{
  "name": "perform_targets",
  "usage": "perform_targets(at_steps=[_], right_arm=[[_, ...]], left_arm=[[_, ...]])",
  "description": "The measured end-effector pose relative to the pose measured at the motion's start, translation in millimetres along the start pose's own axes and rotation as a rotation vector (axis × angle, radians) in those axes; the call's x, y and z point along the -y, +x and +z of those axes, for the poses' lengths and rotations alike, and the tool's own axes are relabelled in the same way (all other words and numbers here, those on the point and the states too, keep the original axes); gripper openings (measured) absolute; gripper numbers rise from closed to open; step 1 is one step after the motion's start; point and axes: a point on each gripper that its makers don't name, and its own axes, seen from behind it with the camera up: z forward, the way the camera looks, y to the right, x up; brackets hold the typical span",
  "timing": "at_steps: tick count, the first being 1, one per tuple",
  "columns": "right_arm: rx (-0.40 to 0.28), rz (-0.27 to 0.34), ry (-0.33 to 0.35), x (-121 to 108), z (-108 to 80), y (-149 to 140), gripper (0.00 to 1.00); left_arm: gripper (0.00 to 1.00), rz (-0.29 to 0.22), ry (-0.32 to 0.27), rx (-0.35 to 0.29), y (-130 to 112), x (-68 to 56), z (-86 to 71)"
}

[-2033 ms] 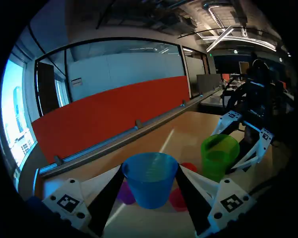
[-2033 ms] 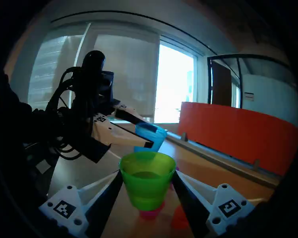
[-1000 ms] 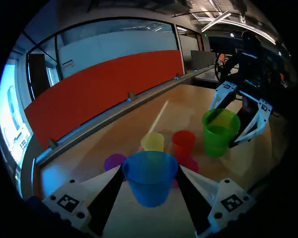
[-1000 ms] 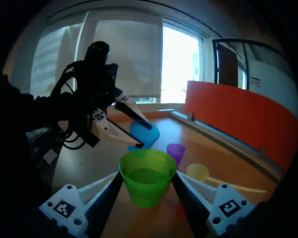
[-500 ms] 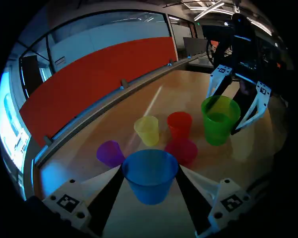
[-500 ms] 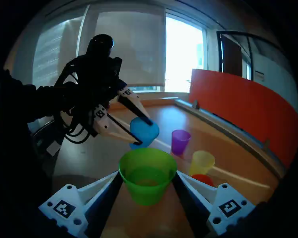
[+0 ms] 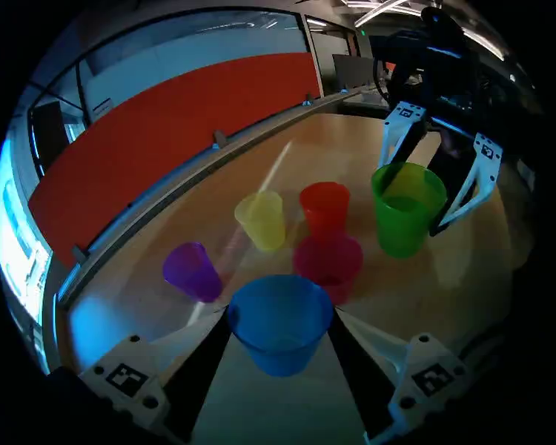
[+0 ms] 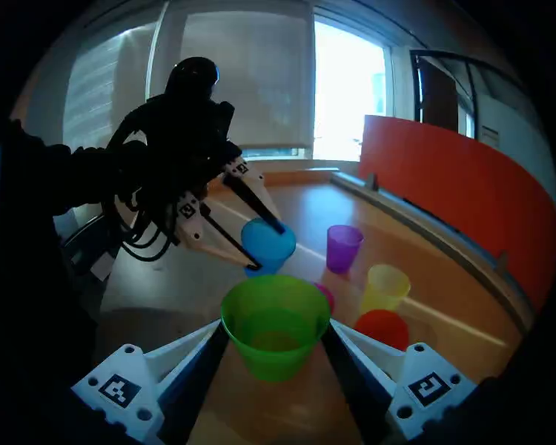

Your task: Pour water

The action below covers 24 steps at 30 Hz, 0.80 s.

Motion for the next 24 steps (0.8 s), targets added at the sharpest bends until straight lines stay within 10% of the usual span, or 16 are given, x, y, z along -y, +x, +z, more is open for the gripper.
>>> perform_targets(at_steps=[24], right_arm=[[0.077, 0.006, 0.018, 1, 16.3, -40, 0.89]], left_arm=[[0.88, -0.048, -0.028, -0.006, -15, -6.9, 18.9]])
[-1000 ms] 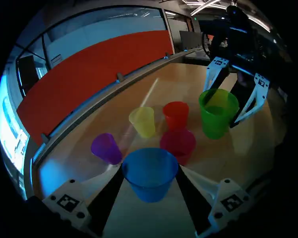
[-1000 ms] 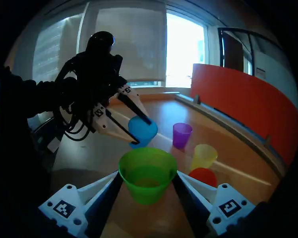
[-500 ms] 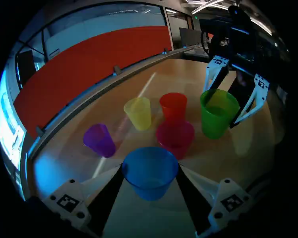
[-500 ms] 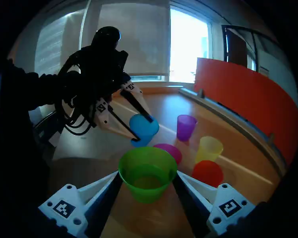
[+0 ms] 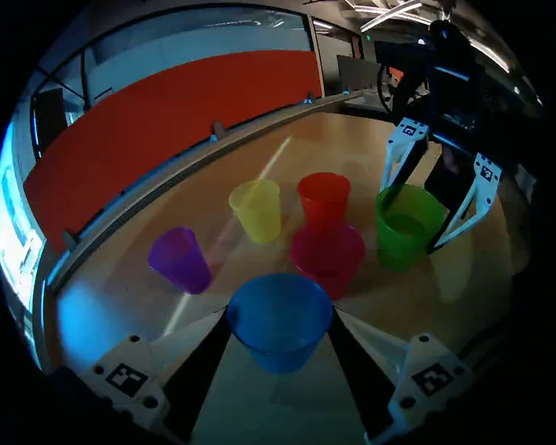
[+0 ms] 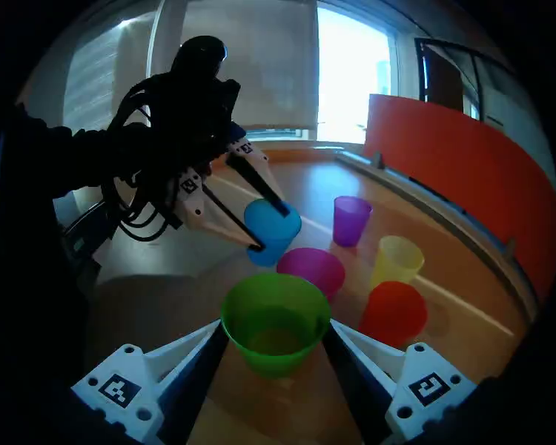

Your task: Pour water

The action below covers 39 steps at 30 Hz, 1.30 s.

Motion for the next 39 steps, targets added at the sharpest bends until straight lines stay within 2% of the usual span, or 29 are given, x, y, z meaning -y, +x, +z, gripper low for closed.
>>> perform_targets(at_steps=[27, 39], right_arm=[[0.033, 0.007, 0.001, 2, 8.8, -16, 0.89], [0.05, 0.012, 0.003, 3, 13.6, -25, 0.89]], left_arm=[[0.88, -0.027, -0.001, 0.006, -16, -1.0, 9.1], [0.88, -0.038, -0.001, -0.005, -21, -1.0, 6.6]])
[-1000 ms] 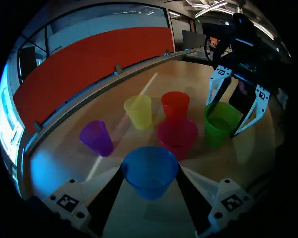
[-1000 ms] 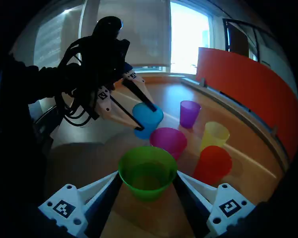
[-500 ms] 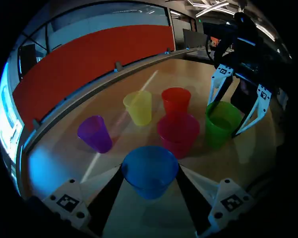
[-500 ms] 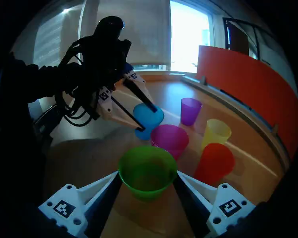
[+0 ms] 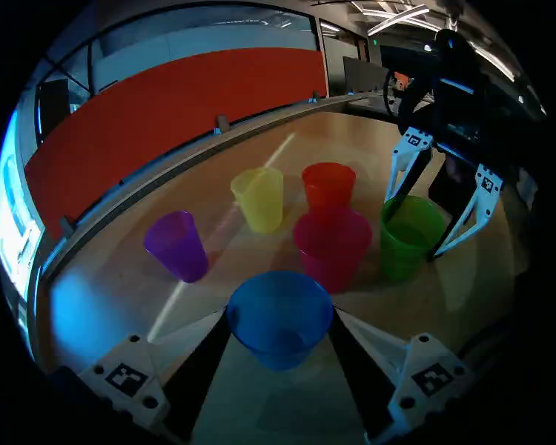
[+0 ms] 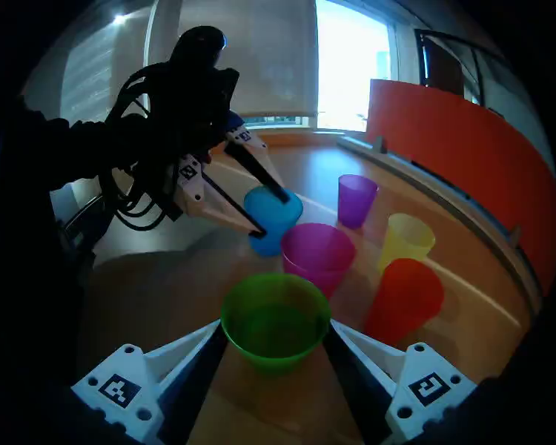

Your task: Pour water

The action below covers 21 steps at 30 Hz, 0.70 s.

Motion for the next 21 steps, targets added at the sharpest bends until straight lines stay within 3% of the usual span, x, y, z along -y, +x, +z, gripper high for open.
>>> perform_targets(at_steps=[21], right_arm=[[0.015, 0.02, -0.016, 1, -2.3, -10, 0.9]], left_arm=[[0.88, -0.014, 0.005, 0.015, -11, 3.8, -8.8]])
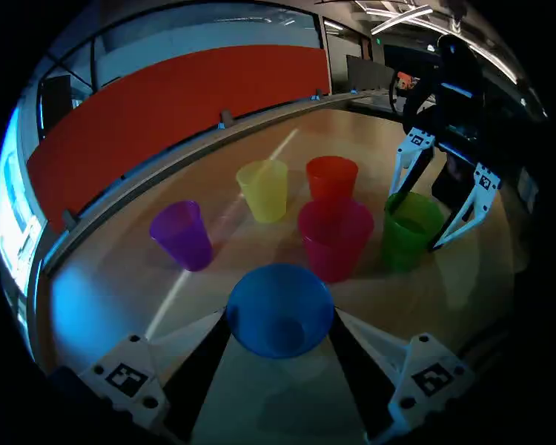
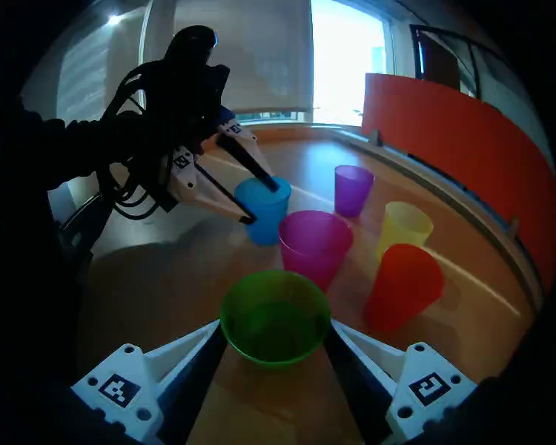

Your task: Pour water

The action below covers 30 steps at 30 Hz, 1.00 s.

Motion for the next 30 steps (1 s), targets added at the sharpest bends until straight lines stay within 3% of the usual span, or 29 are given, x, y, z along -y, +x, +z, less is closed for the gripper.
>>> perform_targets(at_steps=[12, 30], right_arm=[[0.0, 0.014, -0.015, 1, -2.0, -2, 0.93], [0.013, 0.049, -0.041, -1, -13.5, -19, 0.98]], left_arm=[[0.88, 0.002, 0.024, 0.038, -10, 4.3, 3.3], [0.9, -0.023, 0.017, 0.091, -26, -0.6, 2.5]])
